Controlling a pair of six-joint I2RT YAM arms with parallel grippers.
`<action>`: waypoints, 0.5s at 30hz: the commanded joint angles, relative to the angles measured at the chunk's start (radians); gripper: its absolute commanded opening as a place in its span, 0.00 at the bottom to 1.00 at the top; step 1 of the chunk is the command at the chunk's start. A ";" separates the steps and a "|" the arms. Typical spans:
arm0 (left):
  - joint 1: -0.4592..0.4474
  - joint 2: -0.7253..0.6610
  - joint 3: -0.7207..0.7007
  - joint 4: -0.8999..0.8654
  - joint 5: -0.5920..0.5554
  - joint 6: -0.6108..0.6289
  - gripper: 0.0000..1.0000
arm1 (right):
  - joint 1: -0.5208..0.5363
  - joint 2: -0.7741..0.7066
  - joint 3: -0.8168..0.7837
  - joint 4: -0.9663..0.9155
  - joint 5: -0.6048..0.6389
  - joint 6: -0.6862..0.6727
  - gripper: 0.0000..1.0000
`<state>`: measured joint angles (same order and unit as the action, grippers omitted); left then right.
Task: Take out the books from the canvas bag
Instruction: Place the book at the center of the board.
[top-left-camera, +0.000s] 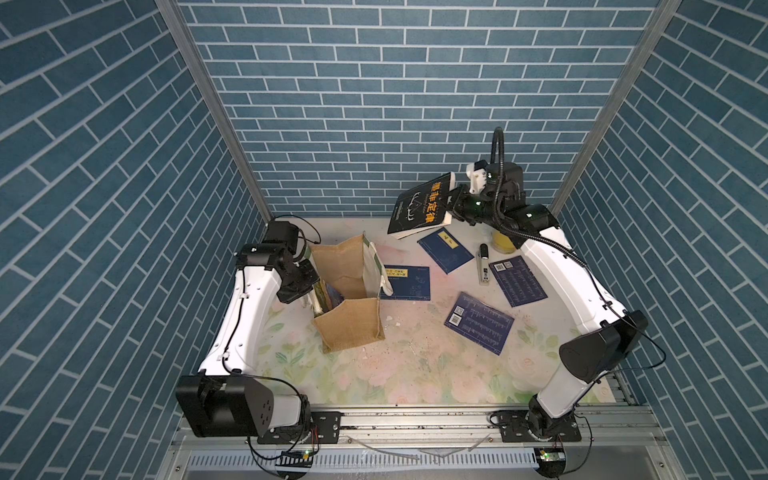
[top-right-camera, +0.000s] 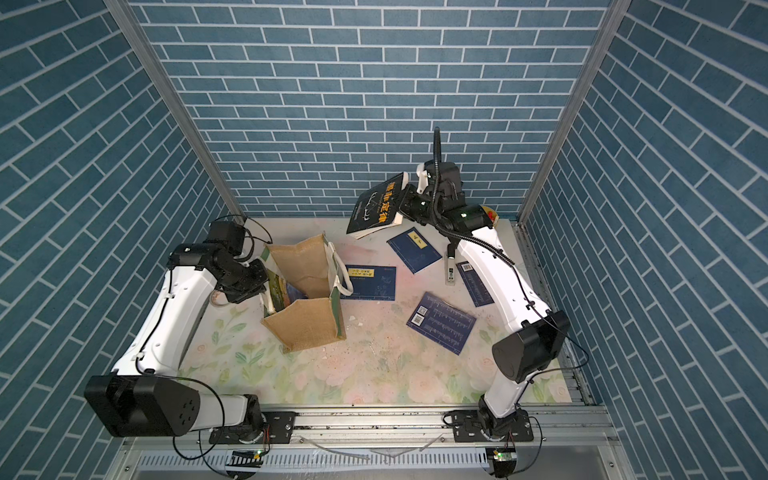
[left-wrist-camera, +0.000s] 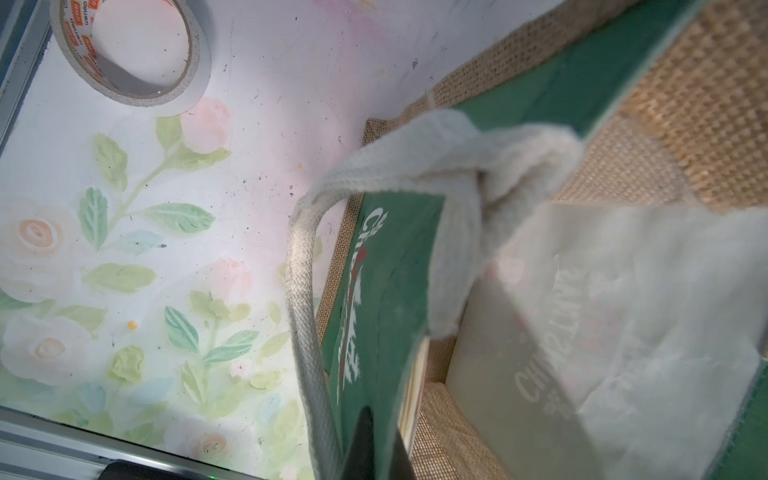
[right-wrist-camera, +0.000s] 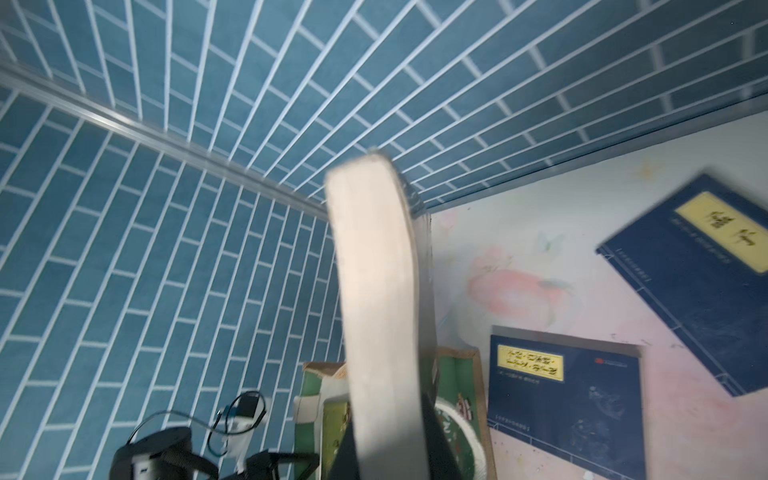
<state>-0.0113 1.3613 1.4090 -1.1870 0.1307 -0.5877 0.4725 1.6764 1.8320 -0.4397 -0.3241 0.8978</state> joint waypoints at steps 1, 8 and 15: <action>0.002 -0.002 -0.015 -0.023 -0.008 -0.014 0.00 | -0.034 -0.033 -0.147 0.318 0.020 0.134 0.00; -0.002 0.028 0.008 -0.007 0.037 0.007 0.00 | -0.046 0.188 -0.239 0.638 0.014 0.200 0.00; -0.021 0.051 0.011 0.012 0.075 0.019 0.00 | -0.045 0.545 -0.062 0.769 0.037 0.253 0.00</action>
<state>-0.0185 1.3823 1.4208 -1.1770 0.1673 -0.5858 0.4248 2.1407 1.6646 0.1402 -0.2932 1.0798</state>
